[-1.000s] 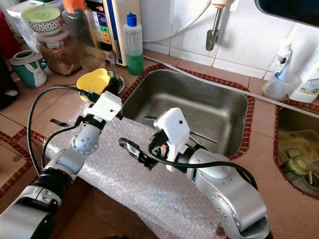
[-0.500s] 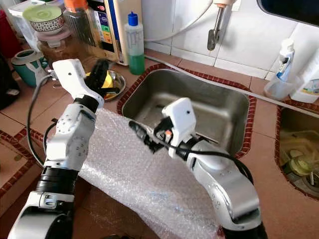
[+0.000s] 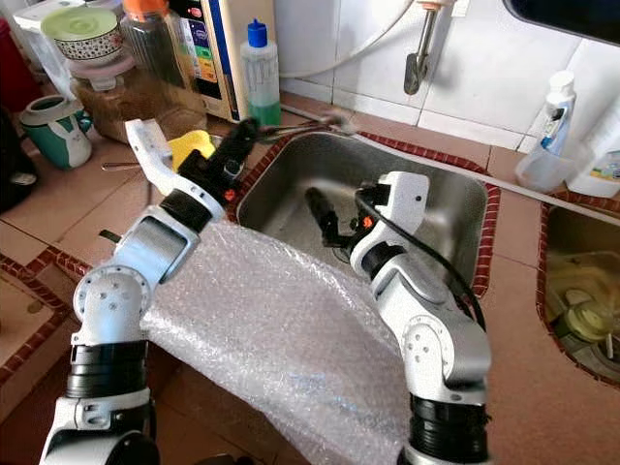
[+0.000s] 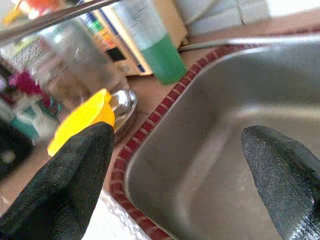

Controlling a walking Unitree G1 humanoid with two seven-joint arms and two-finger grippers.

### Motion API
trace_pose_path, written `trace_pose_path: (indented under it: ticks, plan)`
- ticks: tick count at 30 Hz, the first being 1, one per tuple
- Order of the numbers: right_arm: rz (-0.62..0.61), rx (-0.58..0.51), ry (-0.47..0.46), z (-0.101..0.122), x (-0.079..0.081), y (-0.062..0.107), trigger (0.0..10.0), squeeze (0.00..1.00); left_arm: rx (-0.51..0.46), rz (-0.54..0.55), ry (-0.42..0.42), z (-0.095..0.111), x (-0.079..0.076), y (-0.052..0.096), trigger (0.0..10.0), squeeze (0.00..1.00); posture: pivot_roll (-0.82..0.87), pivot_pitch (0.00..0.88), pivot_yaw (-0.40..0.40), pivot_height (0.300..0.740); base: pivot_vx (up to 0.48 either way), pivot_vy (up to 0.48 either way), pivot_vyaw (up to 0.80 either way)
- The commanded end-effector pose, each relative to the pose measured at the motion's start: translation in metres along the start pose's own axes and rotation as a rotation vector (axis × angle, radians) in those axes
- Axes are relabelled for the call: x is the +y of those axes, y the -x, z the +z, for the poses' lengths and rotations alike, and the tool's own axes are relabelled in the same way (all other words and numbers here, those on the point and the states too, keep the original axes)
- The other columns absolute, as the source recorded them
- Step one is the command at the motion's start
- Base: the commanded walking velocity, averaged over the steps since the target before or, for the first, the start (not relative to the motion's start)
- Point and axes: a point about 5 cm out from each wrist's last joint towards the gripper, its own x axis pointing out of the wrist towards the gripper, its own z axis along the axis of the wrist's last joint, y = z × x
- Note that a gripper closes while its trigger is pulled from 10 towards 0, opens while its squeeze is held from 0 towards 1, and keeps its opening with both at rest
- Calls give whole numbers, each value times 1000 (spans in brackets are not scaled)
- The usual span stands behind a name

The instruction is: Kitchen organization

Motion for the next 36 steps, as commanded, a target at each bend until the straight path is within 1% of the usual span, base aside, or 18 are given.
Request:
trace_pose_path:
  ticks: [1,5,8,9,10,12,13,18,19,22,23,25,26,27,30,33,35,36]
  plan:
    - [-12,1,-56,1,-2,-1,10000,0,20,-24,13,-1,-6,2,0,0,-43,106,30,740,0,0,0]
    - [-2,10,-73,0,-1,-2,10000,0,58,-49,46,-8,-9,4,0,0,-40,102,26,740,0,0,0]
    - [58,-3,-125,3,8,-4,10000,0,84,-51,65,-15,-10,4,0,0,-42,100,24,740,0,0,0]
    - [95,-11,-130,5,15,-5,10000,0,91,-53,72,-17,-11,5,0,0,-44,100,24,740,0,0,0]
    - [109,-16,-141,6,17,-6,10000,0,91,-55,78,-18,-12,4,0,0,-44,102,23,740,0,0,0]
    - [123,-41,-152,9,20,-7,10000,0,99,-68,80,-19,-14,4,0,0,-41,102,22,740,0,0,0]
    - [132,-78,-163,15,23,-9,10000,0,104,-73,76,-20,-16,4,0,0,-40,103,21,740,0,0,0]
    - [140,-129,-206,23,23,-11,10000,0,94,-64,77,-18,-15,5,0,0,-39,106,19,740,0,0,0]
    - [141,-128,-192,24,23,-11,10000,118,92,-60,72,-17,-14,5,0,0,-38,107,20,740,0,0,0]
    - [143,-126,-183,24,23,-11,10000,118,92,-56,70,-17,-13,6,0,0,-38,107,20,740,0,0,0]
    - [136,-120,-162,23,20,-8,10000,1000,88,-41,60,-15,-11,7,0,0,-41,110,19,740,0,0,0]
    - [121,-111,-145,21,15,-5,10000,1000,82,-37,49,-12,-10,7,0,0,-43,110,19,740,0,0,0]
    - [104,-109,-143,20,11,-3,10000,110,75,-32,39,-10,-9,7,0,0,-43,110,19,740,0,0,0]
    - [95,-111,-145,20,8,-1,10000,0,69,-29,38,-9,-8,7,0,0,-43,110,19,740,0,0,0]
    - [77,-114,-140,22,-1,5,10000,0,54,-18,26,-3,-5,6,0,0,-45,109,21,740,0,0,0]
    - [73,-110,-142,23,-6,9,10000,0,48,-12,21,-1,-4,6,0,0,-47,109,24,740,0,0,0]
    - [64,-111,-166,23,-9,10,10000,0,50,-18,21,0,-5,6,0,0,-49,109,25,740,0,0,0]
    - [80,-116,-223,23,-5,9,10000,0,56,-26,25,-3,-7,4,0,0,-49,109,26,740,0,0,0]
